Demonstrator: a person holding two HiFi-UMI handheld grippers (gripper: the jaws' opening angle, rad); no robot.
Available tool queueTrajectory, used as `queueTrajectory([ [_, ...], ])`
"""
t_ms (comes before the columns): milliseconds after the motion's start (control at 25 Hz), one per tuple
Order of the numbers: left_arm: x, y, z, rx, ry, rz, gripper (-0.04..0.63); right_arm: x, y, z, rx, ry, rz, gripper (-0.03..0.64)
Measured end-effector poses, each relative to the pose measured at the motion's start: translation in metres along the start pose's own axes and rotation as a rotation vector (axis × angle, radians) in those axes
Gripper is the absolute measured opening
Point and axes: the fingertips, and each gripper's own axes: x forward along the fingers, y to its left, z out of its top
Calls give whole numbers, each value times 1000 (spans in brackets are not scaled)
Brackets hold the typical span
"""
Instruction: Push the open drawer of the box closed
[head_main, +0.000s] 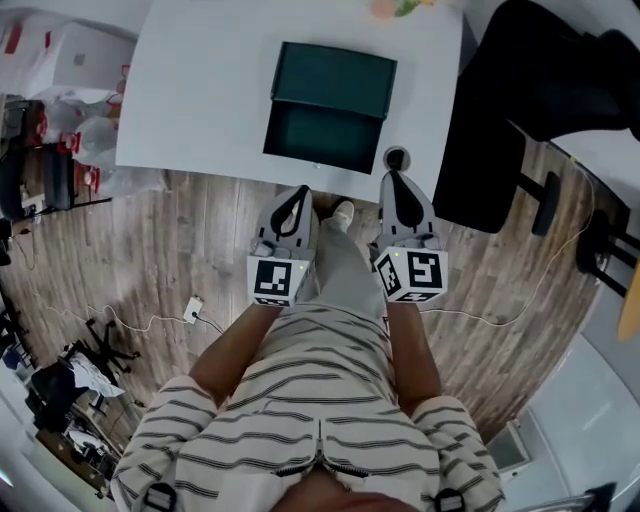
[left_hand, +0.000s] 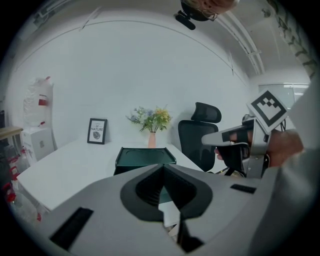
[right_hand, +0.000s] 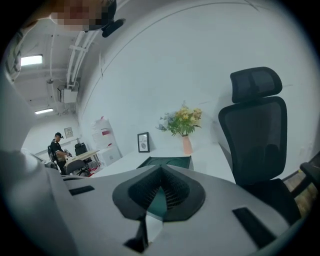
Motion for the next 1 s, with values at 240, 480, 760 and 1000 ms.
queueTrajectory([
  [240,20,8,-23,-22,27,-32,-3,30,-14,-12,20,39,-26,8],
  [480,35,19,-33,-45,36,-38,-3,62,-23,-15,42,54,-36,8],
  [760,45,23,-46,-57,55,-53,-3,90,-37,-18,29,82,-54,44],
  [1000,52,25,-58,-56,81,-63,-3,108,-53,-27,42,119,-76,75],
])
